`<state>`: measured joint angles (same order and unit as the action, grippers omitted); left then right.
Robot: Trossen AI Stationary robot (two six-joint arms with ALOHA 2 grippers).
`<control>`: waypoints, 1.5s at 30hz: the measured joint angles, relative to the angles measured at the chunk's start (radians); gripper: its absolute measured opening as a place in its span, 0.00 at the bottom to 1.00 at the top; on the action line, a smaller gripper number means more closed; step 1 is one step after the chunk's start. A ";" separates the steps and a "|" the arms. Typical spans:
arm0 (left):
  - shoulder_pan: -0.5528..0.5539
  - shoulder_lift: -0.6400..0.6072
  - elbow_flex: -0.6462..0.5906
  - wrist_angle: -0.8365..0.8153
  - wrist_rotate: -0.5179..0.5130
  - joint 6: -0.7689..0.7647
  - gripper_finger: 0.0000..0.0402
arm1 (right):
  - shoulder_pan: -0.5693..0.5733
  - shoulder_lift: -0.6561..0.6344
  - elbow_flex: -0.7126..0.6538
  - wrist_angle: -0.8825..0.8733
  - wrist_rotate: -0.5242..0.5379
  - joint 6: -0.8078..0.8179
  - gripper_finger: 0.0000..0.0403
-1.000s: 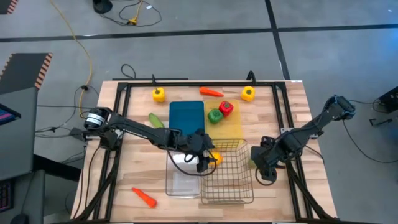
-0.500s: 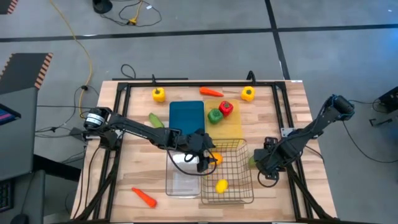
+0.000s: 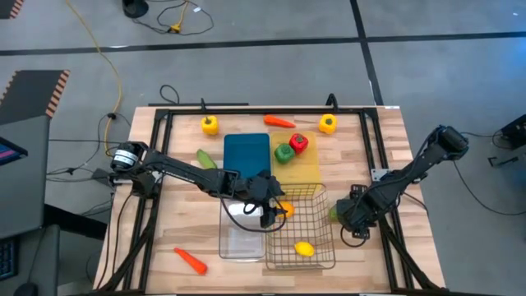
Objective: Sort produce into baskets
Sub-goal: Put the lemon into the wire basket
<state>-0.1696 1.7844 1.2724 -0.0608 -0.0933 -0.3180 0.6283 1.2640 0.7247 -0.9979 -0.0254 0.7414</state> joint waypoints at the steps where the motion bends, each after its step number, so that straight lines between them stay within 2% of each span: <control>1: 0.000 0.000 0.000 0.000 0.000 0.000 0.72 | 0.000 0.000 -0.012 0.017 -0.002 0.000 0.96; 8: 0.000 0.000 0.000 0.000 0.000 0.000 0.72 | 0.000 0.000 -0.071 0.074 -0.005 0.023 0.89; 17: 0.021 -0.039 0.000 -0.009 0.000 0.000 0.72 | 0.000 0.000 -0.087 0.112 -0.028 0.029 0.70; 23: 0.045 -0.131 0.000 -0.102 -0.019 0.037 0.72 | -0.003 0.000 -0.063 0.121 -0.031 0.029 0.68; 29: 0.059 -0.233 0.000 -0.240 -0.108 0.078 0.72 | -0.029 0.002 0.039 0.061 -0.038 -0.016 0.68; 35: 0.074 -0.331 0.000 -0.369 -0.184 0.089 0.72 | -0.064 0.002 0.202 -0.097 -0.036 -0.043 0.68; 39: 0.091 -0.396 0.000 -0.449 -0.230 0.051 0.72 | -0.083 0.002 0.304 -0.176 -0.030 -0.043 0.68; 45: 0.120 -0.474 0.000 -0.572 -0.262 -0.035 0.72 | -0.110 0.002 0.424 -0.188 -0.029 -0.046 0.68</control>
<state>-0.0494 1.3106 1.2724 -0.6325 -0.3550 -0.3529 0.5188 1.2659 1.1488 -1.1854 -0.0544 0.6950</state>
